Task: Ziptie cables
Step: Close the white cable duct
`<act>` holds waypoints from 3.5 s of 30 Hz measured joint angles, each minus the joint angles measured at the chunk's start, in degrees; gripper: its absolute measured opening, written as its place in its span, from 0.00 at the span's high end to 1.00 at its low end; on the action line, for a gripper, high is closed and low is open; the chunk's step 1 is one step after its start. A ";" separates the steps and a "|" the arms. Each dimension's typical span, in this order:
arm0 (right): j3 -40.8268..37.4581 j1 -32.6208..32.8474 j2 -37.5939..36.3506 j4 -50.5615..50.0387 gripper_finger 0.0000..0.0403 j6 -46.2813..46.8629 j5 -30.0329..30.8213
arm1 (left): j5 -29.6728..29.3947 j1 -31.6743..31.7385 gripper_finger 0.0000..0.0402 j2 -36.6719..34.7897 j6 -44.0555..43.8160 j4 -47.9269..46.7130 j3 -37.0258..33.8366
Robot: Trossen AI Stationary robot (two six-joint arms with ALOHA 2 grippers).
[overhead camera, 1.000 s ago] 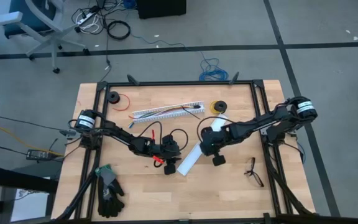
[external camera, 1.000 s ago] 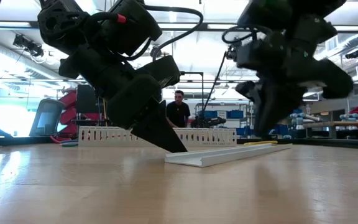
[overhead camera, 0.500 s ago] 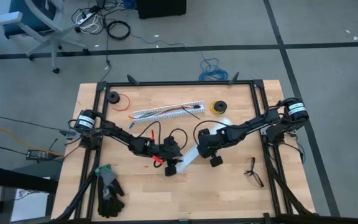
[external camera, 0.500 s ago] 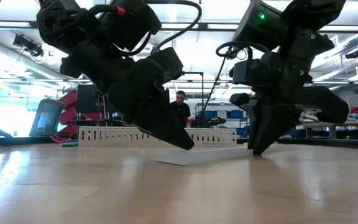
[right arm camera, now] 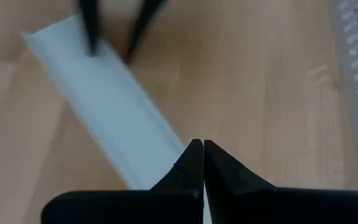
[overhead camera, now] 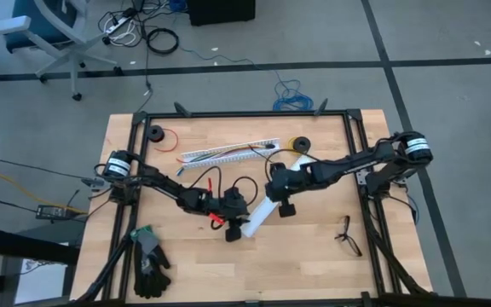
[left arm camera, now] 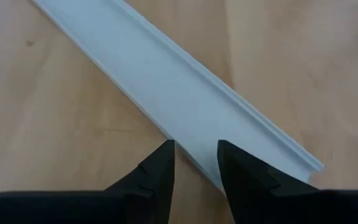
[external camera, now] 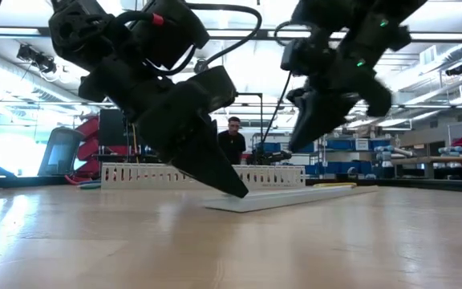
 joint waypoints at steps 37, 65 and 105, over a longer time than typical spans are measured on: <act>-9.50 -2.59 0.97 1.49 0.81 -0.28 -4.36 | -8.83 4.02 0.67 -5.11 8.90 -20.11 -0.04; -8.67 -1.79 -1.67 19.13 1.00 -2.83 4.06 | 1.62 6.01 0.67 -5.95 10.40 -19.16 -0.09; -8.28 25.10 -15.43 -13.84 1.00 45.01 26.44 | -21.84 -8.22 0.67 -6.58 -3.36 -19.71 -0.09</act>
